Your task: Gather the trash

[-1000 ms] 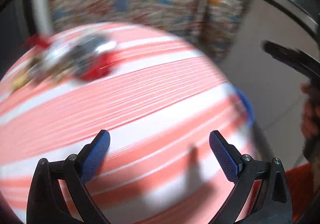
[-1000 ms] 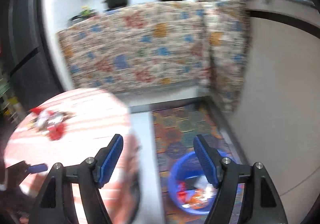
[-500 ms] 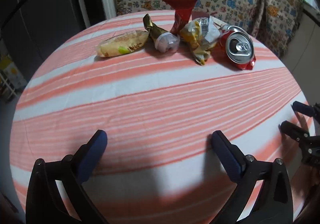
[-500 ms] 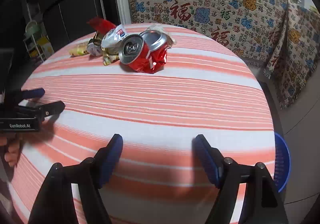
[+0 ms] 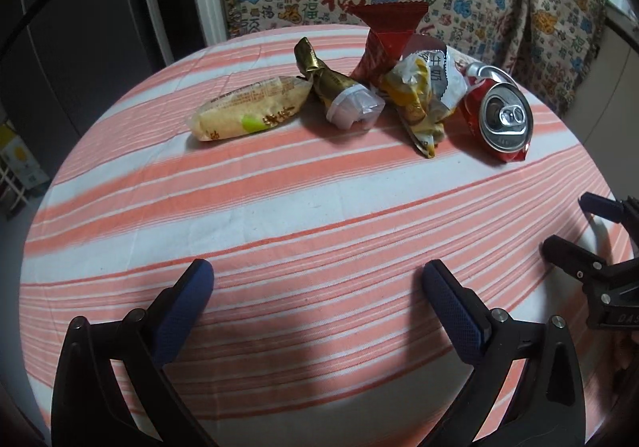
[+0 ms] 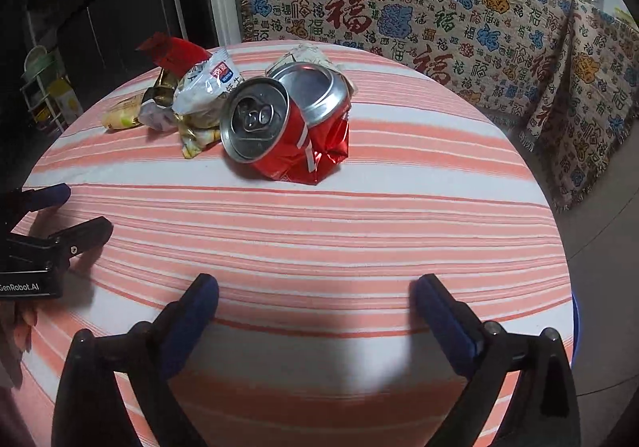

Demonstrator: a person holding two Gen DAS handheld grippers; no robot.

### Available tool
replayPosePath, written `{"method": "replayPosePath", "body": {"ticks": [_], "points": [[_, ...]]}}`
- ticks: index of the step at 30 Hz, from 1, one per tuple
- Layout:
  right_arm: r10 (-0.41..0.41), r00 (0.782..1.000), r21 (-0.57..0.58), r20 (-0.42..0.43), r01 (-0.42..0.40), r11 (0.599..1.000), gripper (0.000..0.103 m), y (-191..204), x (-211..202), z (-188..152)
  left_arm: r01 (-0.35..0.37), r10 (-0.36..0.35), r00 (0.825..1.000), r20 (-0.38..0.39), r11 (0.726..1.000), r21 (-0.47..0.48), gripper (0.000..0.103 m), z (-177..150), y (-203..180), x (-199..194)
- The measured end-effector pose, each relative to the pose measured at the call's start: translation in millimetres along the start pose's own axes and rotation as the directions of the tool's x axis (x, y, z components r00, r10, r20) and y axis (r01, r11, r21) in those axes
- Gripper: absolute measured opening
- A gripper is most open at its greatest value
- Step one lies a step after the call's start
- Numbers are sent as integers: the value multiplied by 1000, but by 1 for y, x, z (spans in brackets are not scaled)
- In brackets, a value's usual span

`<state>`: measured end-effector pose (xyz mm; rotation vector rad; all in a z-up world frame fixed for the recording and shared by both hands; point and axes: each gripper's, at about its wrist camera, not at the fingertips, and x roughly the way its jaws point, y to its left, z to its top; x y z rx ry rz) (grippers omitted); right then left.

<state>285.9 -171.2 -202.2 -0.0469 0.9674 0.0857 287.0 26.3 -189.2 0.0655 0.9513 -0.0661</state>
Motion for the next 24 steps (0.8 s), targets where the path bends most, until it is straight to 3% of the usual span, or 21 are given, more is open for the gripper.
{"method": "replayPosePath", "body": {"ticks": [24], "points": [[-8,1000,2,0,8,1000,103,-2,2,-3,-2,2,1000,2,1000,-16,103,-2,0,-1]]}}
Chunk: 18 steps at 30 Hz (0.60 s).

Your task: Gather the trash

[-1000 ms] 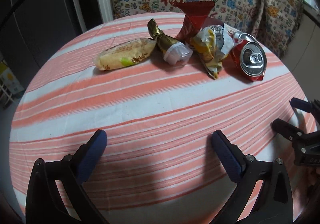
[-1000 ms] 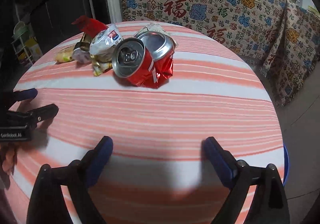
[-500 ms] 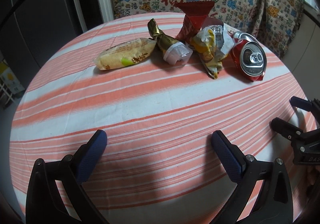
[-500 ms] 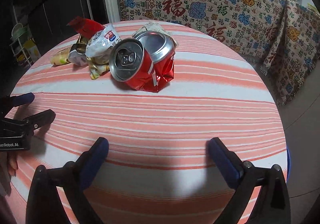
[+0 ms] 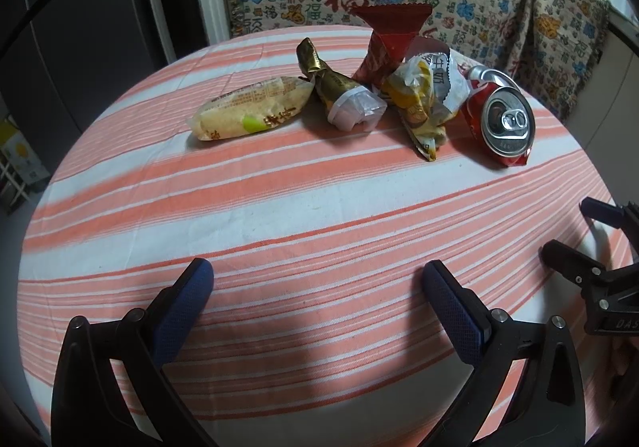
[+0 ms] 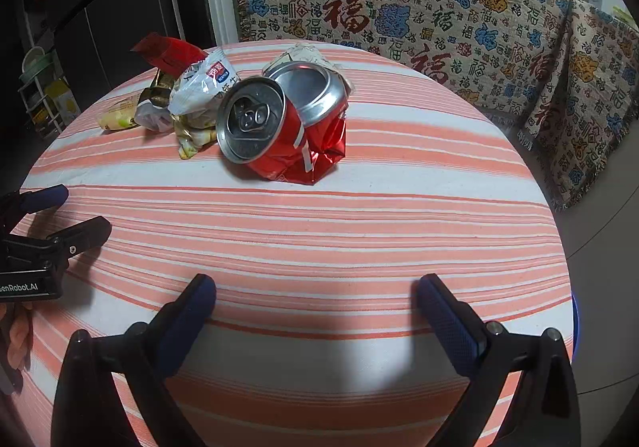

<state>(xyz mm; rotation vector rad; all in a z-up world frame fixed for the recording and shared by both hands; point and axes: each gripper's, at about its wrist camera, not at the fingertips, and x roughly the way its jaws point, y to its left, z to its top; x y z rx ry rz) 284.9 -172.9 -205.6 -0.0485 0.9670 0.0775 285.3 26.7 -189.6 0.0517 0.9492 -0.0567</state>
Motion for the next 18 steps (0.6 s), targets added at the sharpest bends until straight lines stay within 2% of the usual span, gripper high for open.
{"method": "replayPosePath", "body": {"ticks": [18], "points": [[-10,1000,-2,2,10,1000,103,2,-1,-2,-9,9,1000,1,1000,-11,103,-5,1,-3]]}}
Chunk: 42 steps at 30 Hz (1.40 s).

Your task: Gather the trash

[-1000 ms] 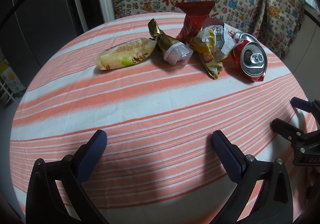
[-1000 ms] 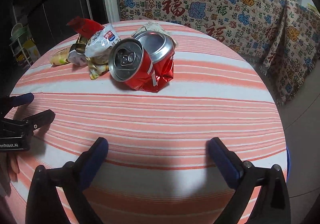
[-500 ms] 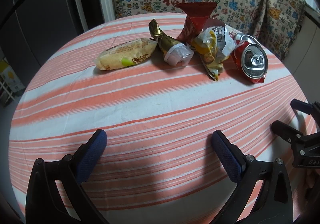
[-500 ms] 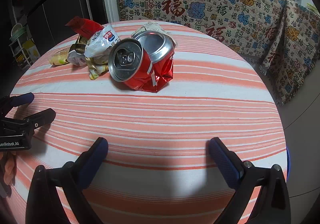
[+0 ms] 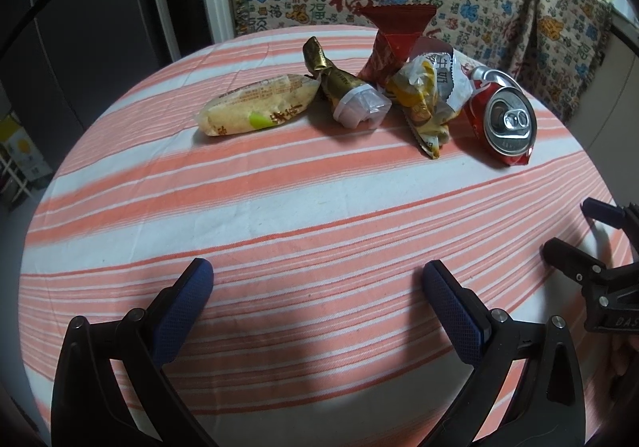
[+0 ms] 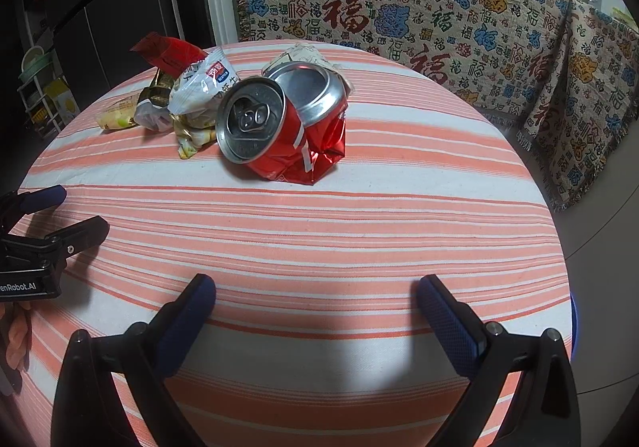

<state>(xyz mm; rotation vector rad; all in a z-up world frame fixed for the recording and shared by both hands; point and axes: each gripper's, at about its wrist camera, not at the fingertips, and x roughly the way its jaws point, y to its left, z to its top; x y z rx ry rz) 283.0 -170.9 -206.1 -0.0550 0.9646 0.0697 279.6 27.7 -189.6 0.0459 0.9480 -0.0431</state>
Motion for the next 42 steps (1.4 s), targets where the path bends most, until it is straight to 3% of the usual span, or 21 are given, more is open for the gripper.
{"method": "replayPosePath", "body": {"ticks": [11,14,19,22,28,34,35,36,37,40,42], "points": [[10,1000,6,-1,-10,1000,103,-4,0,0,28,-28,1000,-9,999,43,103,-2,1,-2],[10,1000,7,-1,-10,1000,103,-5,0,-1,56,-56,998,-4,991,120,103,9,16,3],[10,1000,6,0,-10,1000,103,-4,0,-1,90,-89,996,-8,990,109,103,42,65,27],[20,1000,-4,-6,-20,1000,103,-4,1,2,137,-137,991,-13,978,157,103,59,73,40],[131,991,-64,-11,-132,989,103,-1,25,39,174,-172,985,-31,953,247,103,78,52,57],[235,968,123,89,-245,962,100,-17,34,57,179,-178,984,-27,953,243,101,93,45,67],[249,964,142,93,-260,955,93,-18,35,57,181,-182,983,-20,952,247,98,93,45,66],[225,969,145,102,-239,960,64,-20,34,57,180,-183,983,-8,951,253,85,93,44,64],[210,973,145,98,-223,964,61,-19,34,57,180,-187,982,5,950,255,72,91,44,60],[207,972,173,108,-224,959,53,-24,24,47,203,-213,977,17,952,228,44,83,43,49],[191,976,174,101,-206,963,51,-25,11,33,224,-232,973,17,955,193,42,70,41,39]]}}
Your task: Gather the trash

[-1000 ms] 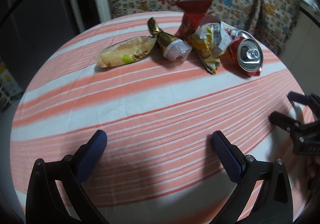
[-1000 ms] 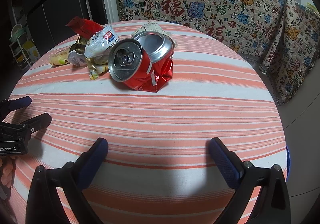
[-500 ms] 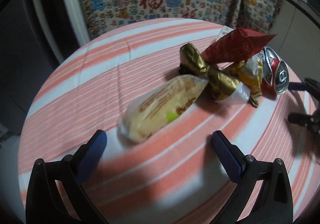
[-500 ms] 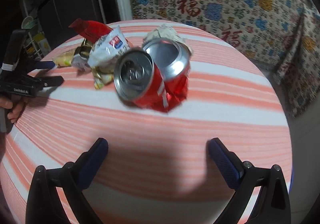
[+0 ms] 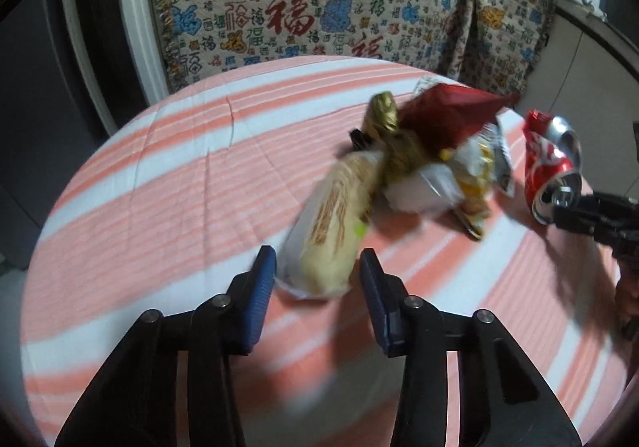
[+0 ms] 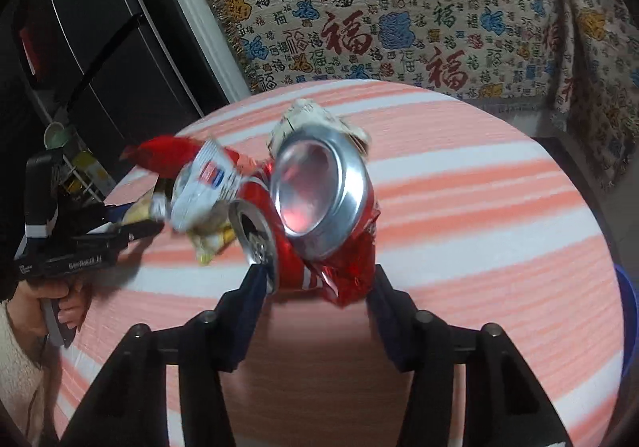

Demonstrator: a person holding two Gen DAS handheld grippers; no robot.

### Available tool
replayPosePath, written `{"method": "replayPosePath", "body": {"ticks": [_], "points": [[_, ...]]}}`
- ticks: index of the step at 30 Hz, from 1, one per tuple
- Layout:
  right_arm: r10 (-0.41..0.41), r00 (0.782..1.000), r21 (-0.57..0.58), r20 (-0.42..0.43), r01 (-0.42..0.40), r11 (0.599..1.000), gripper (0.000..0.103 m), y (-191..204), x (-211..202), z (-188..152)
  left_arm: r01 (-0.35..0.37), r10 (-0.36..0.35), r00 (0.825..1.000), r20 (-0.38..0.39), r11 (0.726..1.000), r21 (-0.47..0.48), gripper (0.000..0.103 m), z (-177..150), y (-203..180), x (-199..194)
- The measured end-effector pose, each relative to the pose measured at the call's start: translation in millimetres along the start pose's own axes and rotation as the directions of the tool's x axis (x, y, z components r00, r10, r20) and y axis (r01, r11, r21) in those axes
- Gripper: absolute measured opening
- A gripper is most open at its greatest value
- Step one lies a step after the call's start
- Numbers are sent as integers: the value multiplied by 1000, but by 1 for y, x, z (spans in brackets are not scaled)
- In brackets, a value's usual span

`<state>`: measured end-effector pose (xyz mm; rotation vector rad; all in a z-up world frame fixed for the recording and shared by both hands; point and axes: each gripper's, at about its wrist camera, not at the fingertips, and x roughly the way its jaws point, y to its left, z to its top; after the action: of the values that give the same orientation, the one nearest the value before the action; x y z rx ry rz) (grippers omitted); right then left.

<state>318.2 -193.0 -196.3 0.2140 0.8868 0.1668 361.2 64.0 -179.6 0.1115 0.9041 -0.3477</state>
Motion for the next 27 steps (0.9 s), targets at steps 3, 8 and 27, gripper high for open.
{"method": "replayPosePath", "body": {"ticks": [3,8,27], "points": [[-27,1000,-37,-4,27,999,50,2,-24,-23,20,-20,1000,-2,999,-42,40,-26,-20,-20],[-22,1000,-43,-12,21,999,52,-2,-58,-57,46,-48,999,-23,995,-83,57,-69,-64,-54],[-13,999,19,48,12,1000,78,-24,-98,-66,-29,37,999,35,979,-203,83,1,-24,4]]}}
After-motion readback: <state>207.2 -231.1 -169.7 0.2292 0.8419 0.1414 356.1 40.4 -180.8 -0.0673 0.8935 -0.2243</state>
